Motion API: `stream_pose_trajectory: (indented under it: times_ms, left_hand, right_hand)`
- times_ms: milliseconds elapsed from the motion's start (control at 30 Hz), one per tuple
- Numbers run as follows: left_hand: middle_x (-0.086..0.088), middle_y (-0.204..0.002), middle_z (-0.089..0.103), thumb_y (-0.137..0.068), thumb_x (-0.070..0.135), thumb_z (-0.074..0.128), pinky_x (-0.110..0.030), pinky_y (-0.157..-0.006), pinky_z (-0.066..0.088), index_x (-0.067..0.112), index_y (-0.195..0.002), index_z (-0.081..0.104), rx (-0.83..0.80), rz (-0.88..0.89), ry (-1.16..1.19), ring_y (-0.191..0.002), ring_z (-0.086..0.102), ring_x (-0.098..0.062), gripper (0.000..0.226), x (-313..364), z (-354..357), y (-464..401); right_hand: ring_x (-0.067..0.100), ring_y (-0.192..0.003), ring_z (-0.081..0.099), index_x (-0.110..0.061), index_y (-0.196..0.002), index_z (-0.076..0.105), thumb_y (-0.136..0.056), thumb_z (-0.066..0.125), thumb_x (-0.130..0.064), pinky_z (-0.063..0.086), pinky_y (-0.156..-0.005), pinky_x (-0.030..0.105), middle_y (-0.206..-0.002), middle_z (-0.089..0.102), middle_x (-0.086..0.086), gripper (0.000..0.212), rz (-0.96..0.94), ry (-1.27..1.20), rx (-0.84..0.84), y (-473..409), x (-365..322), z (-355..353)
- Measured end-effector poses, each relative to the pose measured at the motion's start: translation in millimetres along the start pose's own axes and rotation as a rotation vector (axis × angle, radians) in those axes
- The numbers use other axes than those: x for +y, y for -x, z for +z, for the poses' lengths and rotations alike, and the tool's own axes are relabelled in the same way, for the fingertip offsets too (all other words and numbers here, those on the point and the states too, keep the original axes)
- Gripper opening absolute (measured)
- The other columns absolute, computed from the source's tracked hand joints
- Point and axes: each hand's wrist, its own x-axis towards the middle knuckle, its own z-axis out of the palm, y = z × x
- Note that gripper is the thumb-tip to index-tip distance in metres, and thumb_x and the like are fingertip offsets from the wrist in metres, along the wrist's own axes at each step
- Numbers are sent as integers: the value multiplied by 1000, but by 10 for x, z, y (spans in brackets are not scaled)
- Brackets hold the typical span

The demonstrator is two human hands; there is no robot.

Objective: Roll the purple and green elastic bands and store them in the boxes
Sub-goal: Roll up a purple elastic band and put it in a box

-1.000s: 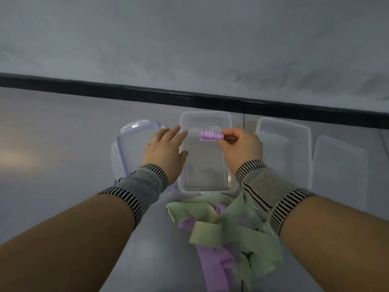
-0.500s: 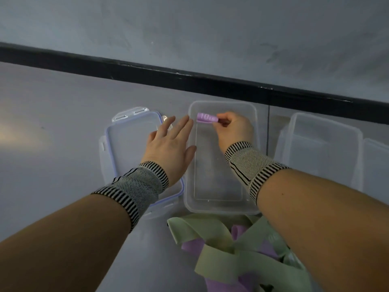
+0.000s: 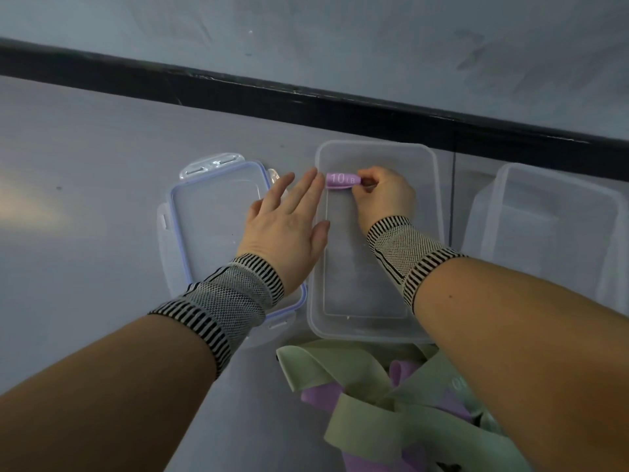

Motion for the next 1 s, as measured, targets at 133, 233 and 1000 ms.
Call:
stream_pose_trajectory:
  times_ms: [133, 233, 1000]
  left_hand:
    - [12, -157, 7, -95, 40, 33, -45, -112, 16, 26, -150, 5, 5, -1, 15, -144, 5, -17, 63, 9, 12, 4]
    - [12, -157, 7, -95, 40, 34, -44, -112, 16, 26, -150, 5, 12, -6, 22, -144, 6, -17, 63, 19, 9, 4]
    - [12, -157, 8, -95, 38, 36, -43, -113, 14, 26, -150, 7, 14, -15, 44, -144, 6, -17, 63, 29, -5, 16]
  right_hand:
    - [14, -90, 61, -19, -109, 63, -91, 59, -27, 50, -81, 27, -101, 65, -2, 20, 22, 9, 10, -7, -1, 44]
    - [15, -92, 61, -18, -109, 61, -90, 60, -25, 51, -83, 30, -103, 65, -1, 20, 45, -28, 27, 2, -20, 56]
    - [14, -90, 60, -18, -104, 59, -90, 60, -23, 50, -77, 26, -101, 63, -1, 15, 69, -72, 40, 10, -31, 86]
